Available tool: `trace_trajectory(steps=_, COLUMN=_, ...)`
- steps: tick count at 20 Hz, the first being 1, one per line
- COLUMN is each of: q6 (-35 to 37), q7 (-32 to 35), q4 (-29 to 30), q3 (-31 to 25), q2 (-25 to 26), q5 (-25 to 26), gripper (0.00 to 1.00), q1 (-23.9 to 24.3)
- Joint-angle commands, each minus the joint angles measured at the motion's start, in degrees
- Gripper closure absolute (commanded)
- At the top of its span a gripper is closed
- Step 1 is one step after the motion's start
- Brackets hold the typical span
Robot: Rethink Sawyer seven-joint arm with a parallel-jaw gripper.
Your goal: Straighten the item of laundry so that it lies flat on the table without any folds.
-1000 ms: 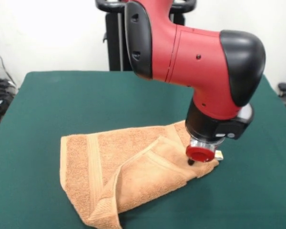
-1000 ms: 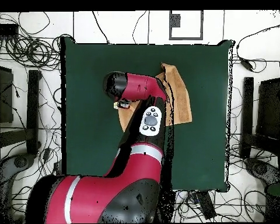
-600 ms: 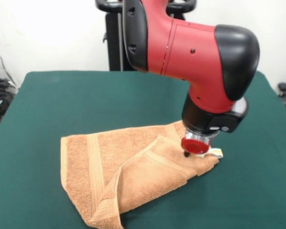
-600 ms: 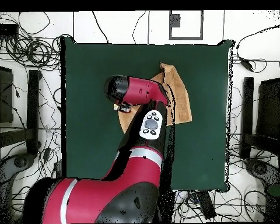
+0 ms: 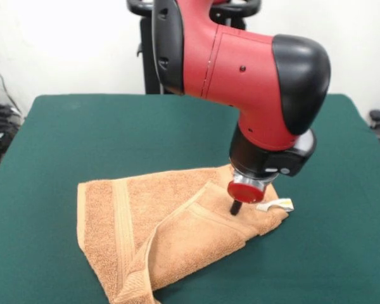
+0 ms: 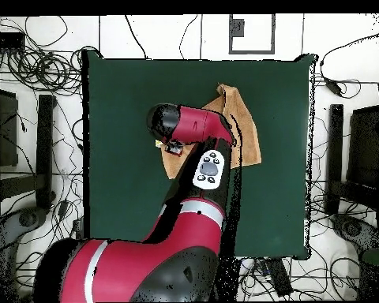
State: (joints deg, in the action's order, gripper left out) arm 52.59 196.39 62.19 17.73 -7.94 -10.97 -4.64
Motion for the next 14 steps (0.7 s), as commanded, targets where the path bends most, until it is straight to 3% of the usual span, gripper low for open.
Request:
trace_trajectory(steps=1, q6=1.39, q7=3.1, q4=7.14, q3=-1.72, q2=0.17, q5=-0.17, gripper=0.0, q1=1.19)
trace_trajectory(steps=8, q6=0.47, q7=-12.65, q4=10.97, q3=-3.23, q2=-4.44, q5=5.23, gripper=0.0, q1=7.86)
trace_trajectory(steps=14, q6=1.19, q7=-29.37, q4=10.57, q3=-8.31, q2=-7.78, q5=12.11, gripper=0.0, q1=18.68)
